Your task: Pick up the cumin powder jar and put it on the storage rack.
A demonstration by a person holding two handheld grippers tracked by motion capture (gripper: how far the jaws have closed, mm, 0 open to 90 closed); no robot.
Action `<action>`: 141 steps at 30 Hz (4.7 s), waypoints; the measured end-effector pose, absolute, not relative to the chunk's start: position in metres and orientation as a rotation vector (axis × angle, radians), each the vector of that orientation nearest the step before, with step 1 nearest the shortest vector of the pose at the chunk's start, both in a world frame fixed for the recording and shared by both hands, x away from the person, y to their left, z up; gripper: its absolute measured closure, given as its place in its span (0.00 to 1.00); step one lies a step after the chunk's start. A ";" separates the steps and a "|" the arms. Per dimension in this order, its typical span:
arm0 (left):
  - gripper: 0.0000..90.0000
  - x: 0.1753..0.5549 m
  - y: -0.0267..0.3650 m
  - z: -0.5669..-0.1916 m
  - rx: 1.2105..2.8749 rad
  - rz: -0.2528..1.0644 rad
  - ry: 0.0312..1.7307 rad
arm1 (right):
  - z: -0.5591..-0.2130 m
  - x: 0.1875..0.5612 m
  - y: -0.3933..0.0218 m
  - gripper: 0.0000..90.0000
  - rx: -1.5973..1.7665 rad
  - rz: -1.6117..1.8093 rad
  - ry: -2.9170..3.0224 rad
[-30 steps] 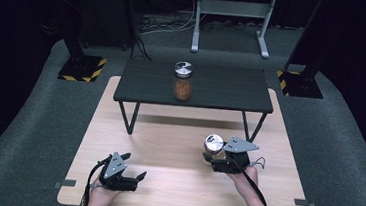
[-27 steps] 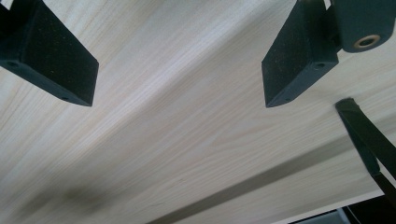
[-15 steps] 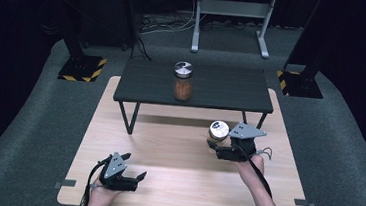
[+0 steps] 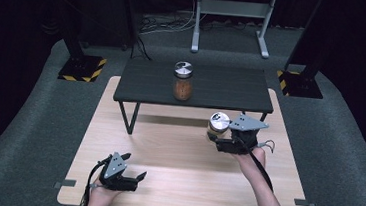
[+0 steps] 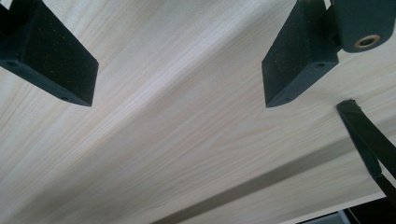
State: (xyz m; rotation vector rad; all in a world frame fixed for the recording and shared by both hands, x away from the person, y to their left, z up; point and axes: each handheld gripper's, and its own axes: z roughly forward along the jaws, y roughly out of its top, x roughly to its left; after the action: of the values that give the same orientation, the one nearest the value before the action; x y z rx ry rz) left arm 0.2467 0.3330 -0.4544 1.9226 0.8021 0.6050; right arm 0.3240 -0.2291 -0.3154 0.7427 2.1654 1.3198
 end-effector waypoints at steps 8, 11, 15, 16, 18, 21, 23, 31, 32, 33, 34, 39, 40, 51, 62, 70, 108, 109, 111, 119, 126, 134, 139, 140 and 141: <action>0.11 0.247 0.333 -0.454 1.923 0.602 0.802 | -0.304 0.325 -0.227 0.33 0.726 1.326 2.143; 0.11 0.247 0.333 -0.454 1.927 0.600 0.802 | -0.300 0.325 -0.226 0.33 0.727 1.328 2.131; 0.11 0.247 0.333 -0.454 1.926 0.601 0.802 | -0.297 0.324 -0.228 0.33 0.733 1.340 2.109; 0.11 0.247 0.333 -0.454 1.925 0.601 0.802 | -0.296 0.324 -0.228 0.33 0.732 1.340 2.106; 0.11 0.247 0.333 -0.454 1.926 0.600 0.802 | -0.294 0.324 -0.229 0.33 0.733 1.339 2.098; 0.11 0.248 0.333 -0.454 1.928 0.601 0.801 | -0.290 0.324 -0.230 0.33 0.737 1.344 2.087; 0.11 0.247 0.333 -0.454 1.926 0.599 0.802 | -0.288 0.324 -0.230 0.33 0.737 1.344 2.079; 0.11 0.248 0.333 -0.454 1.927 0.600 0.802 | -0.278 0.327 -0.231 0.33 0.742 1.352 2.048; 0.11 0.248 0.333 -0.454 1.927 0.600 0.802 | -0.276 0.327 -0.231 0.33 0.743 1.354 2.043; 0.11 0.248 0.333 -0.454 1.927 0.600 0.802 | -0.275 0.327 -0.231 0.33 0.747 1.354 2.039; 0.11 0.247 0.333 -0.454 1.927 0.600 0.802 | -0.274 0.328 -0.231 0.33 0.750 1.355 2.037; 0.11 0.248 0.333 -0.454 1.928 0.599 0.801 | -0.268 0.332 -0.230 0.33 0.763 1.356 2.021; 0.11 0.248 0.333 -0.454 1.927 0.600 0.801 | -0.267 0.333 -0.230 0.33 0.762 1.356 2.018; 0.11 0.248 0.333 -0.454 1.931 0.598 0.799 | -0.255 0.352 -0.221 0.33 0.827 1.320 1.994; 0.11 0.249 0.334 -0.454 1.931 0.594 0.795 | -0.244 0.378 -0.213 0.33 0.938 1.315 1.982; 0.11 0.249 0.334 -0.454 1.930 0.592 0.794 | -0.243 0.391 -0.207 0.33 0.983 1.291 1.985; 0.11 0.248 0.332 -0.454 1.930 0.592 0.801 | -0.312 0.331 -0.292 0.02 0.851 1.450 2.016; 0.11 0.248 0.332 -0.454 1.929 0.591 0.801 | -0.315 0.329 -0.295 0.02 0.848 1.455 2.022; 0.11 0.248 0.333 -0.454 1.930 0.591 0.802 | -0.323 0.324 -0.299 0.02 0.846 1.457 2.021; 0.11 0.248 0.333 -0.454 1.929 0.594 0.801 | -0.351 0.300 -0.309 0.02 0.833 1.448 2.018; 0.11 0.247 0.332 -0.454 1.931 0.595 0.800 | -0.380 0.278 -0.316 0.03 0.843 1.443 2.044; 0.11 0.247 0.332 -0.454 1.931 0.594 0.803 | -0.405 0.267 -0.325 0.03 0.881 1.427 2.067; 0.11 0.247 0.331 -0.454 1.934 0.595 0.801 | -0.420 0.260 -0.328 0.03 0.900 1.377 2.081; 0.11 0.247 0.331 -0.454 1.934 0.595 0.801 | -0.423 0.258 -0.329 0.03 0.905 1.371 2.081; 0.11 0.247 0.331 -0.454 1.934 0.595 0.801 | -0.425 0.257 -0.330 0.03 0.909 1.369 2.083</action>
State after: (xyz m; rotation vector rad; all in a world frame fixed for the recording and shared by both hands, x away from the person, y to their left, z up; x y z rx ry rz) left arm 0.2471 0.3313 -0.4540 1.9336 0.8010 0.5952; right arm 0.2572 -0.3300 -0.4253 0.9093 2.0832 1.3693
